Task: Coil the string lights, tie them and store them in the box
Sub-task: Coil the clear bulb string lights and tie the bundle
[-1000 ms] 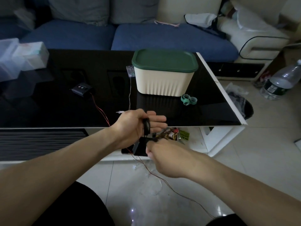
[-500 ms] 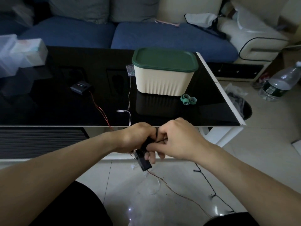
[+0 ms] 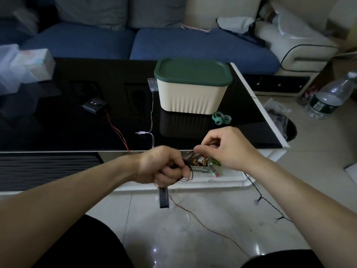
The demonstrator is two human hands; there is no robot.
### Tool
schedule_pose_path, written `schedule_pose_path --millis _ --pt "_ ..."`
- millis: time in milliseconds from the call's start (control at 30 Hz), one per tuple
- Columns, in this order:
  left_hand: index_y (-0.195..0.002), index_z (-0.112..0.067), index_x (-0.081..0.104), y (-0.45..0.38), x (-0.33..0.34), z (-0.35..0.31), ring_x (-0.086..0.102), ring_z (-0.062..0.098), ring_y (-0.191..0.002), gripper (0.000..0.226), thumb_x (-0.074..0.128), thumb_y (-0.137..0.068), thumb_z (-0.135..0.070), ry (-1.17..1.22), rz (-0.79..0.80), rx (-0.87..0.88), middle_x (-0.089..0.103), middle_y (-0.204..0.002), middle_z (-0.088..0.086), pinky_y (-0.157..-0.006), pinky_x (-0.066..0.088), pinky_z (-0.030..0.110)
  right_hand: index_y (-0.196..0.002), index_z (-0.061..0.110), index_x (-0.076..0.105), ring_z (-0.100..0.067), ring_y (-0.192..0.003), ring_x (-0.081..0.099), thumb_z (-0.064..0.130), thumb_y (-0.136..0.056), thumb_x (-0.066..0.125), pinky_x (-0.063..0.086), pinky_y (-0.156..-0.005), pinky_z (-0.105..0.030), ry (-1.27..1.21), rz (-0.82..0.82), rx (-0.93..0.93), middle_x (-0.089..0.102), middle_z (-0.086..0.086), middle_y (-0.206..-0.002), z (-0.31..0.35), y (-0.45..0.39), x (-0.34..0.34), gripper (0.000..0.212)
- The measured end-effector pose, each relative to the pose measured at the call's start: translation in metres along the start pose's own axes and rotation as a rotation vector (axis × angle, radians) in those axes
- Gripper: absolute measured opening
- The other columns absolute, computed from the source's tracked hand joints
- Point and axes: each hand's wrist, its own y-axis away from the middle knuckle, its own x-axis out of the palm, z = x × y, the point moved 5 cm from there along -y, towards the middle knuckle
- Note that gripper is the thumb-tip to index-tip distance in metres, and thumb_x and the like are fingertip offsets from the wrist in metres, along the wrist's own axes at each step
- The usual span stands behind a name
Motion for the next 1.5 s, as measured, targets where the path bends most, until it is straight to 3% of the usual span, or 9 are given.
schedule_pose_path --millis 333,567,700,800,900,1100,1200,1333,1500 --pt "-0.063 -0.018 0.042 0.009 -0.024 -0.012 0.02 0.008 -0.031 0.024 0.031 -0.084 -0.016 0.445 -0.228 0.22 0.024 -0.044 -0.007 -0.041 0.01 0.026 -0.088 0.024 0.072 -0.006 -0.058 0.057 0.04 -0.104 0.046 0.043 -0.054 -0.023 0.132 0.38 0.212 0.064 0.006 -0.07 -0.015 0.013 0.044 0.034" --pt "-0.102 0.002 0.06 0.011 -0.028 -0.019 0.035 0.014 -0.038 0.037 0.031 -0.096 -0.019 0.443 -0.401 0.306 0.039 -0.054 0.002 -0.041 0.032 0.024 -0.097 0.01 0.062 -0.025 -0.083 0.062 0.011 -0.1 0.048 0.053 -0.073 -0.042 0.373 0.475 0.044 0.065 -0.009 -0.092 0.014 0.024 0.085 0.014" --pt "-0.115 0.01 0.054 0.005 -0.016 -0.021 0.07 0.027 -0.07 0.033 0.034 -0.103 -0.013 0.434 -0.373 0.32 0.07 -0.08 0.017 -0.062 0.057 0.029 -0.092 0.01 0.059 -0.029 -0.078 0.061 0.01 -0.095 0.052 0.052 -0.069 -0.05 0.355 0.401 -0.094 0.065 -0.01 -0.089 0.03 0.028 0.094 0.008" --pt "-0.096 0.012 0.061 0.005 -0.016 -0.018 0.071 0.03 -0.088 0.029 0.042 -0.102 -0.01 0.283 -0.396 0.279 0.07 -0.099 0.025 -0.082 0.058 0.036 -0.087 0.013 0.059 -0.027 -0.085 0.061 0.019 -0.1 0.048 0.053 -0.073 -0.05 0.301 0.345 -0.161 0.063 -0.007 -0.093 0.036 0.024 0.091 0.018" --pt "-0.104 0.017 0.057 0.003 -0.016 -0.015 0.056 0.037 -0.098 0.033 0.047 -0.1 -0.014 0.16 -0.377 0.262 0.06 -0.107 0.03 -0.092 0.046 0.046 -0.069 0.026 0.053 -0.018 -0.106 0.055 0.031 -0.1 0.049 0.052 -0.081 -0.044 0.222 0.301 -0.192 0.057 0.003 -0.091 0.039 0.023 0.084 0.032" --pt "-0.097 -0.004 0.06 0.002 -0.017 -0.015 0.048 0.031 -0.08 0.045 0.054 -0.093 -0.048 -0.096 -0.381 0.198 0.053 -0.085 0.019 -0.079 0.041 0.043 -0.06 0.024 0.065 -0.008 -0.056 0.056 0.042 -0.09 0.068 0.045 -0.057 -0.025 0.253 0.135 -0.144 0.06 0.008 -0.057 0.038 0.014 0.069 0.035" --pt "-0.086 0.012 0.064 0.002 -0.009 -0.005 0.058 0.036 -0.077 0.079 0.033 -0.099 -0.06 -0.31 -0.246 0.088 0.066 -0.083 0.028 -0.082 0.046 0.049 -0.06 0.024 0.072 -0.003 -0.056 0.063 0.044 -0.08 0.079 0.051 -0.059 -0.022 0.185 0.195 -0.077 0.067 0.011 -0.055 0.034 0.01 0.062 0.029" --pt "-0.071 0.005 0.065 0.003 -0.006 -0.007 0.051 0.026 -0.052 0.089 0.015 -0.1 -0.063 -0.397 -0.209 0.051 0.06 -0.056 0.016 -0.061 0.045 0.032 -0.069 0.021 0.078 0.006 -0.063 0.064 0.042 -0.081 0.08 0.043 -0.065 -0.008 0.003 0.317 -0.016 0.07 0.016 -0.06 0.035 0.008 0.059 0.025" --pt "-0.067 -0.007 0.059 0.001 -0.006 -0.004 0.033 0.023 -0.04 0.077 0.016 -0.102 -0.061 -0.432 -0.198 0.098 0.054 -0.05 0.008 -0.055 0.029 0.041 -0.082 0.023 0.08 -0.007 -0.062 0.056 0.043 -0.082 0.079 0.049 -0.063 -0.04 -0.135 0.462 0.044 0.074 -0.001 -0.072 0.021 0.004 0.063 0.021"
